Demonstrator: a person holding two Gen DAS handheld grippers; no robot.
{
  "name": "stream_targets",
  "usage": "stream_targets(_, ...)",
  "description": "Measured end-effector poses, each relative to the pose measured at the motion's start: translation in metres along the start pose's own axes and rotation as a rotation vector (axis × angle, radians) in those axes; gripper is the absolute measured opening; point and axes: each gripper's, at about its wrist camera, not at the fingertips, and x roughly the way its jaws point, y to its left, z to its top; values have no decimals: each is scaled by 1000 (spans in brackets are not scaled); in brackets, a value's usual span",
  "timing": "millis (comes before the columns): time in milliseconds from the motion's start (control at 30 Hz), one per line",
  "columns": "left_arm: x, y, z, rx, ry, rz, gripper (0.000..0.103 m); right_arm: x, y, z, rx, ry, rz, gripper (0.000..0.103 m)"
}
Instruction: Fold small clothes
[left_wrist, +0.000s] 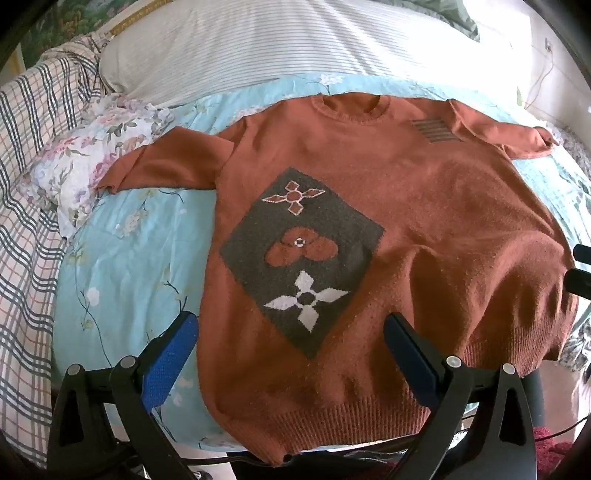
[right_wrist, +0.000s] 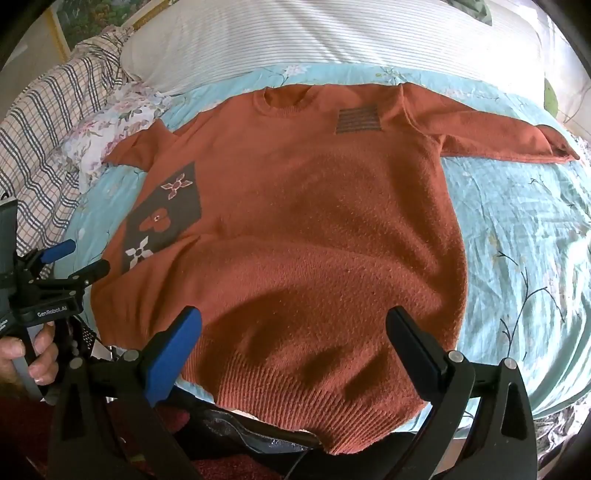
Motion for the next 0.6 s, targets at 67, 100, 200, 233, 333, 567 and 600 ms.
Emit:
stream_targets(67, 0, 1, 0, -2, 0, -2, 101, -1, 0, 1, 0, 0, 1, 100)
stream_targets(100, 0, 1, 0, -2, 1, -3, 101, -1, 1, 1, 0, 0, 2, 100)
stream_targets(200, -1, 0, 0, -2, 0, -5, 101, 0, 1, -2, -1, -4, -7, 100)
stream_targets(233, -1, 0, 0, -2, 0, -5, 101, 1, 1, -2, 0, -2, -7, 100)
stream_targets(333, -2, -1, -1, 0, 0, -6, 101, 0, 1, 0, 2, -3, -7, 100)
stream_targets(567, 0, -1, 0, -3, 2, -2, 101, -1, 1, 1, 0, -2, -7, 100)
stream_targets(600, 0, 0, 0, -3, 0, -5, 101, -1, 1, 1, 0, -2, -8, 100)
